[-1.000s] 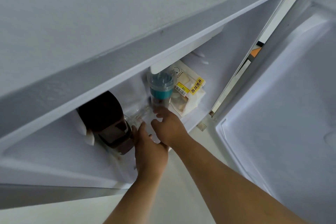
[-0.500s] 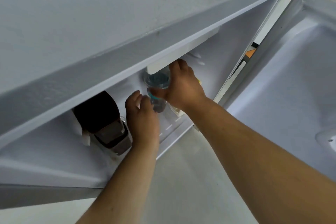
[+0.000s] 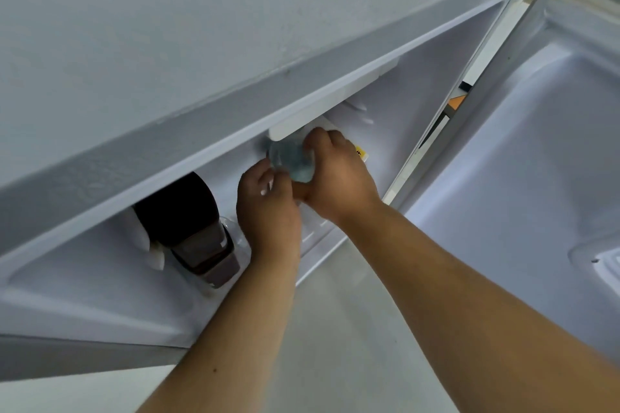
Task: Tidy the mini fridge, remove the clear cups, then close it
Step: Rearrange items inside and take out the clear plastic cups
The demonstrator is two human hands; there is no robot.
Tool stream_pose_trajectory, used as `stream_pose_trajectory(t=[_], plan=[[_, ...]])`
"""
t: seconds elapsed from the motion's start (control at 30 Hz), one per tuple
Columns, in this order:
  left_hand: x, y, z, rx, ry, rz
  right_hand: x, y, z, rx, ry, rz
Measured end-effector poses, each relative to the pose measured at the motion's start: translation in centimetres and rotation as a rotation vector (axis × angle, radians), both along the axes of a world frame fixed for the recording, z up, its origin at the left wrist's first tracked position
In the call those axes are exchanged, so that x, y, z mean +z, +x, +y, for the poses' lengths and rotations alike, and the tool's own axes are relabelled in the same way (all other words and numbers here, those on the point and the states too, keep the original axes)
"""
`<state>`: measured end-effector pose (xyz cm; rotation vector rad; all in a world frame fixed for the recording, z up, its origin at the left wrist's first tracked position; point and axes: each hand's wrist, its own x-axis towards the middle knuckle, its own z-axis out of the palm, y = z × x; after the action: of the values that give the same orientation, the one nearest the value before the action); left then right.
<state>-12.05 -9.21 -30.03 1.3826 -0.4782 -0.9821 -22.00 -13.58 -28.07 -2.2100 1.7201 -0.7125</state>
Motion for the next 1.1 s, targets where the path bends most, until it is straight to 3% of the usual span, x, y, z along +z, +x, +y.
stream_pose_trajectory(t=[0.3,0.6,0.73,0.9,1.1], plan=[[-4.3,-1.4,6.9,-0.188,0.11,-0.102,-6.2,-1.9,6.1,-0.058,0.027,0.026],[-7.3,-1.7,5.9,-0.374,0.319,-0.168,-11.2,-1.6,5.4,-0.16,0.219,0.115],[-7.5,-1.4,6.5,-0.379,0.337,-0.283,-12.1,-0.6,4.9,-0.167,0.23,0.15],[-6.7,-0.6,8.7,-0.298,0.285,-0.624,-12.6,0.4,4.5,-0.153,0.264,0.137],[-6.0,-0.4,9.0,-0.287,0.342,-0.597,-12.8,-0.1,5.8,-0.147,0.168,0.166]])
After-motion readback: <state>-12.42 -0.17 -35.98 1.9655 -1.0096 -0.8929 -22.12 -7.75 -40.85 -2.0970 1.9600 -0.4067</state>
